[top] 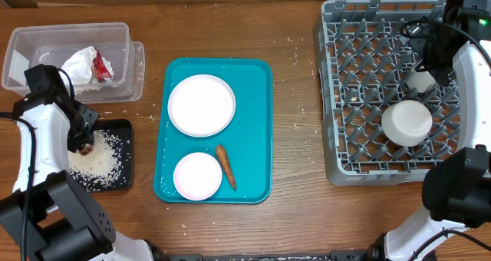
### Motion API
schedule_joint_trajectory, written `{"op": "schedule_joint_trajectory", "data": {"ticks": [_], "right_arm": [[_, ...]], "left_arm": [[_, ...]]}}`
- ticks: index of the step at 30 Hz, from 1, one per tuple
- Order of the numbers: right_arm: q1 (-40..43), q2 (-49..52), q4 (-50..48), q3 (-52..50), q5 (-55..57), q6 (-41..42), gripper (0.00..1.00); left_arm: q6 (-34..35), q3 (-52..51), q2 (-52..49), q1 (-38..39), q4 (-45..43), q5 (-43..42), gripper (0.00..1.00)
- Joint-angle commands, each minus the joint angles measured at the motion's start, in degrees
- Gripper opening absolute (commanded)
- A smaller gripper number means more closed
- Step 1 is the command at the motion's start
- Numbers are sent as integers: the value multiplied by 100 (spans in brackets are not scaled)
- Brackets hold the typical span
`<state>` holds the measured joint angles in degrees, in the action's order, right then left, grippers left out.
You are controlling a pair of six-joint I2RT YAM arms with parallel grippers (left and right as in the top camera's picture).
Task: Sort waste into correct bins and load items into the dishwasher
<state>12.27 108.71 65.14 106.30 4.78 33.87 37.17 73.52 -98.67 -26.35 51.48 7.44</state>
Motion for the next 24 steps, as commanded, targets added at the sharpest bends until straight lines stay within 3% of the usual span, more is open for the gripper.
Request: {"op": "schedule_joint_trajectory", "data": {"ticks": [1,11,13,17,19,24], "right_arm": [[-4,-111,-28,131,31,28,100],[-4,-111,-28,131,31,28,100],[-4,-111,-28,131,31,28,100],[-4,-111,-28,131,31,31,100],[-4,-111,-28,131,31,31,100],[-4,-111,-28,131,31,28,100]], "left_arm": [[101,-39,-63,7,9,-125,41],[-267,-37,614,317,223,-1370,38],[-560,-37,975,807,168,-1934,38],[-892,-37,1191,2173,4,-2052,40],[-855,-37,1134,3086,-52,-1945,64],[-669,-37,929,4516,-31,-1412,90]]}}
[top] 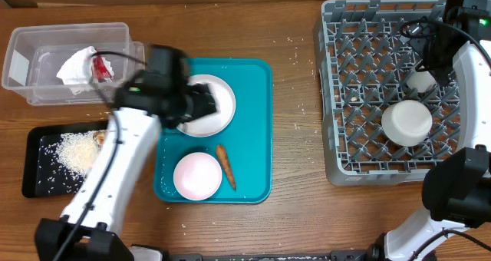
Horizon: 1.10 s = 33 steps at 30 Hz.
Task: Sort waste into correct bins and load items into the dishwasher
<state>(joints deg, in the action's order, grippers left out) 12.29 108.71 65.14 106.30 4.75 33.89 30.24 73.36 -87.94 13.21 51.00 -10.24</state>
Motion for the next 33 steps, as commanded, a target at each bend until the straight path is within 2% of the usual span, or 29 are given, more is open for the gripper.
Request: {"op": "schedule_joint_trajectory", "data": {"ticks": [1,4,7,9,11,14,15,16,20,22,26,27,28,31,33], "right_arm": [[-7,-111,-28,131,33,26,100],[-7,-111,-28,131,33,26,100],[-7,-111,-28,131,33,28,100],[-7,-111,-28,131,33,26,100],[-7,-111,-28,131,33,28,100],[-7,-111,-28,131,33,26,100],[-7,-111,-28,131,33,26,100],[-7,-111,-28,131,33,26,100],[-7,-111,-28,131,31,31,100],[-7,-111,-28,131,-400,70,100],[-7,-111,286,131,-2455,61,100],[-31,-111,160,129,-3132,-46,100],[-155,-111,31,125,-3818,-511,98],[-601,-111,81,120,-3807,-737,97],[-1233,-109,157,63,-3064,-737,98]], "left_arm": [[22,-22,-201,828,35,474,94],[24,-22,-361,1276,83,763,94],[24,-22,-483,1392,52,997,74],[22,-11,-483,1296,52,1451,70],[22,103,-483,1045,157,1832,73],[22,520,-435,457,466,2277,83],[20,656,-424,291,531,2341,87],[17,859,-417,74,595,2433,97],[24,1263,-417,-562,616,2461,100],[28,1298,-417,-874,603,2413,100],[22,1296,-420,-1403,756,2085,100],[22,1296,-420,-1449,752,2079,100],[20,1296,-420,-1458,748,2079,100],[20,1296,-420,-1458,750,2079,100],[20,1296,-420,-1458,750,2079,100]]}}
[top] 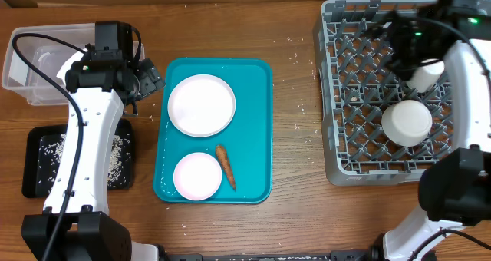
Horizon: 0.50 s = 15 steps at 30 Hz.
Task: Sort waste into correct bins and load items into the dishwasher
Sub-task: 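Move the right gripper to the large white plate and pinch its rim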
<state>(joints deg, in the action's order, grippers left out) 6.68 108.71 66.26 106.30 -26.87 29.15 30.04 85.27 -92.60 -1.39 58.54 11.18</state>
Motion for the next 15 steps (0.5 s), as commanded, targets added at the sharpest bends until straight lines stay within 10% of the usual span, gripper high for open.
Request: {"op": "schedule_joint_trajectory", "data": {"ticks": [1,7,15], "right_arm": [[-1082,-90,66,44,614,-260,100],[-3390,682,-284,42,2765,566,100],[-4227,1718,-1075,42,2852,693,93]], "left_arm": [[39,105,46,2,-4,-63,100],[39,105,46,2,-4,-68,100],[39,105,46,2,-4,-68,100]]}}
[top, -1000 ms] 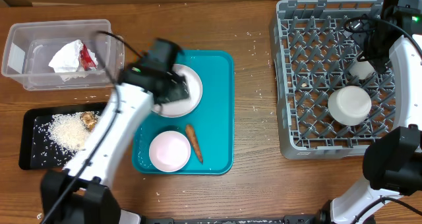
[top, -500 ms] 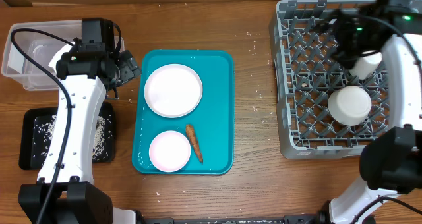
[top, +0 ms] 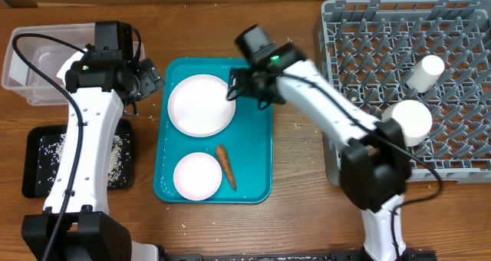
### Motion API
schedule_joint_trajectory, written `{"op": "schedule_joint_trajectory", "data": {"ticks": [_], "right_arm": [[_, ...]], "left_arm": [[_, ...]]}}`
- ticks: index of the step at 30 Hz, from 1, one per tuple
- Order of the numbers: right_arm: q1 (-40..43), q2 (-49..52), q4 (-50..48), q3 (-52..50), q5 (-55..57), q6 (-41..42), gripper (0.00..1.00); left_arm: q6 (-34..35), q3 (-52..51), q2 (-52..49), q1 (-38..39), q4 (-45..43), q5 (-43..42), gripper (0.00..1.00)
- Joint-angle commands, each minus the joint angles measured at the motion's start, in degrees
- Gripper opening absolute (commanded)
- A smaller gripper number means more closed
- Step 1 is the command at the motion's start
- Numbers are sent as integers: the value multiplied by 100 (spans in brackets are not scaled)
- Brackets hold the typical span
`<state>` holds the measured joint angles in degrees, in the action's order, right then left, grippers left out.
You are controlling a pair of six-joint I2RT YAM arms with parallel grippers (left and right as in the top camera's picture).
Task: Sort waste into correct bins and load items into the dishwasher
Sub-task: 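Move the right gripper to the large white plate and pinch its rim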
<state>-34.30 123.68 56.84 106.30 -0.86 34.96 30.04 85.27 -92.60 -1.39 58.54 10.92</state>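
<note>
A teal tray [top: 257,138] holds a large white plate [top: 196,107], a small white bowl [top: 197,176] and a carrot [top: 225,166]. My right gripper [top: 232,88] reaches across from the right. It hovers at the large plate's right rim, fingers apart, with nothing in them. My left gripper [top: 152,78] hangs between the clear plastic bin [top: 23,69] and the tray's left edge; it looks open and empty. The grey dishwasher rack [top: 360,69] on the right carries a white cup [top: 427,67] and a white bowl [top: 408,121].
A black tray [top: 46,165] with scattered rice lies at the left, below the bin. My left arm covers much of the bin. Loose rice grains dot the wooden table between the teal tray and the rack.
My right gripper has moved from over the rack's far right side to the right rim of the large plate on the teal tray. The left arm has not moved.
My left gripper was first down at the rice on the black tray, with the right gripper over the rack. Then the left arm stretched over the large plate. Later it hung beside the bin. Now the right gripper has come over to the plate.
</note>
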Motion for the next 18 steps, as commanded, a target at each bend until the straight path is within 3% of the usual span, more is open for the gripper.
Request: {"op": "schedule_joint_trajectory", "data": {"ticks": [1,13,18], "right_arm": [[-175,321,-210,42,249,114,92],[-291,929,-511,42,227,221,77],[-348,975,-549,42,229,352,52]], "left_arm": [[39,105,46,2,-4,-39,100],[39,105,46,2,-4,-39,100],[39,105,46,2,-4,-39,100]]}}
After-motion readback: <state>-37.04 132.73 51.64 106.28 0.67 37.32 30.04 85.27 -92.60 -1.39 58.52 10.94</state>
